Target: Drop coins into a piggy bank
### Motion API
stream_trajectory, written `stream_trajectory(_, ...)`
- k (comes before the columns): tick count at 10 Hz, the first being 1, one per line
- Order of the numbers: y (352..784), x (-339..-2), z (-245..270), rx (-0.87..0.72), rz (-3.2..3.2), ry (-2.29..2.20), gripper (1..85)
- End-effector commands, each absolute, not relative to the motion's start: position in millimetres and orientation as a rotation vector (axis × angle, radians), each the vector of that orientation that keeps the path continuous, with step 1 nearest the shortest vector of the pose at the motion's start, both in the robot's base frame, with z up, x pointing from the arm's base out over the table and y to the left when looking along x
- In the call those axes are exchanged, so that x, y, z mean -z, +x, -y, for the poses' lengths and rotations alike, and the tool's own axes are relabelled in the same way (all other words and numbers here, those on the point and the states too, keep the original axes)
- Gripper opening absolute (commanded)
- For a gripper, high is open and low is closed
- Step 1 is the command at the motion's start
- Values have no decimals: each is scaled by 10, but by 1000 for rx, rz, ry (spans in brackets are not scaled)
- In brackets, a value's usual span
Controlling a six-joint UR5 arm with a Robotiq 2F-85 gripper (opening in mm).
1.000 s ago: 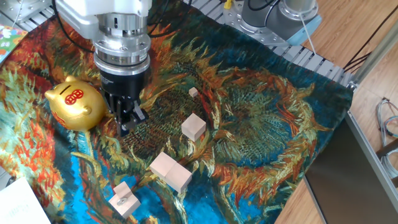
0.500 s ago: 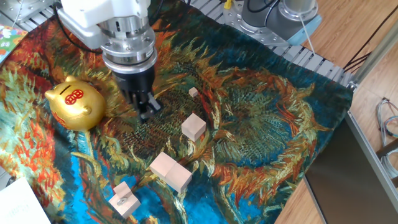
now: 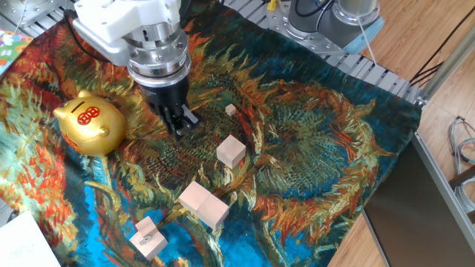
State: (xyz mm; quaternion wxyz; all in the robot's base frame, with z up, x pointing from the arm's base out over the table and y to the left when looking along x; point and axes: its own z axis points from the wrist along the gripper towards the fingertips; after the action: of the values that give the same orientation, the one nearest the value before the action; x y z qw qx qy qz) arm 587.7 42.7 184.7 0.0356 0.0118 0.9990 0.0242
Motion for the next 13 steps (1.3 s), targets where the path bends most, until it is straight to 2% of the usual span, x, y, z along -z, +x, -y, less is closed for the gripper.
stream_trajectory(1,5886,-1859,-370,-39,-3064,-50,277)
stream_trajectory(4,5900,-1846,-384,-34,-3072,-76,433)
stream_trajectory(7,6113,-1663,-488,-39,-3077,-98,463)
stream_trajectory(13,6134,-1666,-486,-39,-3068,-125,460)
